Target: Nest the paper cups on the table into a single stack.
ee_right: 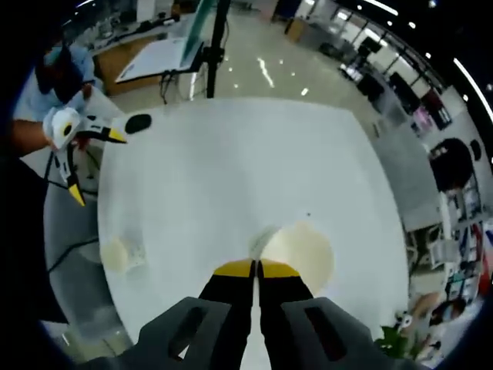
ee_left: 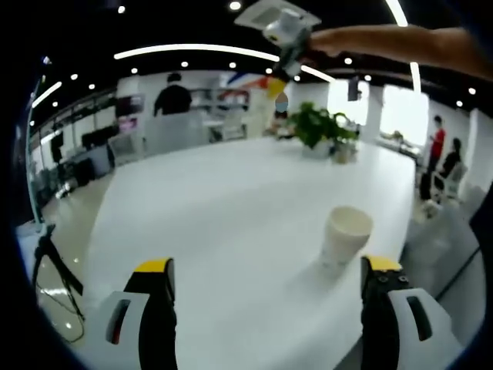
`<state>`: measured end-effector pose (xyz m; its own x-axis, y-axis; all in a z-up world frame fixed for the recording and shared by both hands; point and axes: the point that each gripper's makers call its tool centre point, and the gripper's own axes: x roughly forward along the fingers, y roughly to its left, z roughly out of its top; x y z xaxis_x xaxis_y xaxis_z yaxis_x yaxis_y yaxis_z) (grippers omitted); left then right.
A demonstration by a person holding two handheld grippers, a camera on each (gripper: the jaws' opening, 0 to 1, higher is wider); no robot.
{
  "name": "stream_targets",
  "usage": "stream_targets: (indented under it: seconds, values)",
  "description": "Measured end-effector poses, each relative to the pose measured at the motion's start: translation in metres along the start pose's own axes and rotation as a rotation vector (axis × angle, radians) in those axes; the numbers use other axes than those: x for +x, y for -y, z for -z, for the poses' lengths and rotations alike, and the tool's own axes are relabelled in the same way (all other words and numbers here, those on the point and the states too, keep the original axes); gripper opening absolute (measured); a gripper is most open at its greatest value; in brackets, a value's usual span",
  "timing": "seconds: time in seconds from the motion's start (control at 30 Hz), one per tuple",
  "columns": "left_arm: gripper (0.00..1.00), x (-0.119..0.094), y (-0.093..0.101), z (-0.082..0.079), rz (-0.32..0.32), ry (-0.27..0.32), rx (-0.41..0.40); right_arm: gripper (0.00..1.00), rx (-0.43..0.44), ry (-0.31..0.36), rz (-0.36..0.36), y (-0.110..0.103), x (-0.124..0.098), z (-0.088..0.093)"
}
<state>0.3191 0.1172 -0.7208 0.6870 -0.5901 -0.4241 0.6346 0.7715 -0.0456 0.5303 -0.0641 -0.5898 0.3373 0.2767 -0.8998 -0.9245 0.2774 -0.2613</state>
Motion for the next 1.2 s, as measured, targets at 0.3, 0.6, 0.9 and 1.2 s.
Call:
stream_targets:
  seconds: [0.3,0.6,0.9,1.2]
  values:
    - [1.00,-0.003,0.001,0.001,0.003,0.005,-0.001,0.00,0.009,-0.039,0.021,-0.019,-0.004,0.012]
    - [1.00,-0.007,0.003,0.003,-0.006,0.011,0.003,0.00,0.017,-0.067,0.007,-0.042,-0.006,0.022]
    - [1.00,-0.011,0.004,0.008,-0.020,0.001,-0.004,0.00,0.001,-0.052,0.001,-0.064,-0.012,0.010]
    - [1.00,-0.010,0.007,0.008,-0.021,0.004,-0.012,0.00,-0.046,-0.076,-0.026,-0.092,-0.010,0.005]
